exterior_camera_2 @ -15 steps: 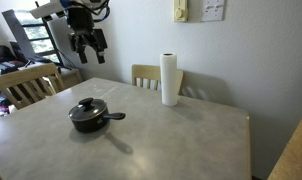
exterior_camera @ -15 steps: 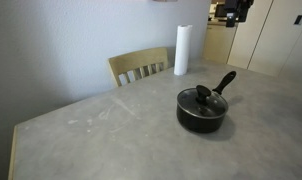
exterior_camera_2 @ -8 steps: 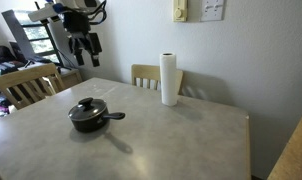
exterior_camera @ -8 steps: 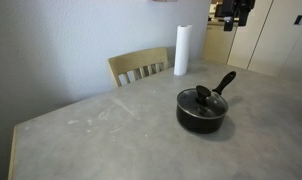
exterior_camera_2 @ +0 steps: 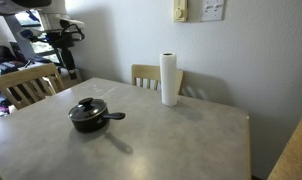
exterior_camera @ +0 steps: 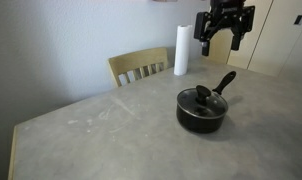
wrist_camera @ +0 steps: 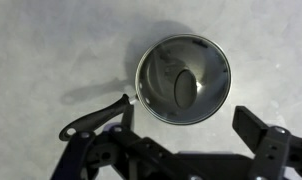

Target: Pick up the lid from the pot and put it on the table

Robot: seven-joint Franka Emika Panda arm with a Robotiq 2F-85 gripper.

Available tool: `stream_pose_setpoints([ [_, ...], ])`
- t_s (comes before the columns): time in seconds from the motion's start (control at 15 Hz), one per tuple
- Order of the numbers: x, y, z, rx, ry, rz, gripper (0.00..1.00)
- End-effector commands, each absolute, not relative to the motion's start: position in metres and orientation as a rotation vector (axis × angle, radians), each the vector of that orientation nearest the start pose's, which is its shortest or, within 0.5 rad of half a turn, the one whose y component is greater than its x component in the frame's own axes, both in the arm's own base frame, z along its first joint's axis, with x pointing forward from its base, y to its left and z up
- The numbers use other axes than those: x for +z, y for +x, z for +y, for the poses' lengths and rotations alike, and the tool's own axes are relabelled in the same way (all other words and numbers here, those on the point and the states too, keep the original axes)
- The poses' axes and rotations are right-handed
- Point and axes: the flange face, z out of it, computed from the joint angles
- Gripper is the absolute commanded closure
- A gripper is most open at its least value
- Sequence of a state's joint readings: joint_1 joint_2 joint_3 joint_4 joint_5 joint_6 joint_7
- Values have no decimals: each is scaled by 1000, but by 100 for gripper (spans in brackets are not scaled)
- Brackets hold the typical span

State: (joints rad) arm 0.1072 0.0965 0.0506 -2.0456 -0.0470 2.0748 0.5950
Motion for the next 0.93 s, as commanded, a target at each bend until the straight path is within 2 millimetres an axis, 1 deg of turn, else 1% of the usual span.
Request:
stream_pose_setpoints([
  [0.0, 366, 548, 89, 35, -3059, 880, 0],
  [0.07, 378, 551, 93, 56, -3094, 798, 0],
  [0.2, 370, 549, 92, 52, -3079, 853, 0],
  [0.33, 369, 549, 91, 51, -3076, 861, 0],
  [0.6, 330, 557, 79, 137, -3084, 842, 0],
  [0.67, 316, 559, 74, 161, -3085, 828, 0],
  [0.87, 288, 568, 67, 188, -3070, 779, 0],
])
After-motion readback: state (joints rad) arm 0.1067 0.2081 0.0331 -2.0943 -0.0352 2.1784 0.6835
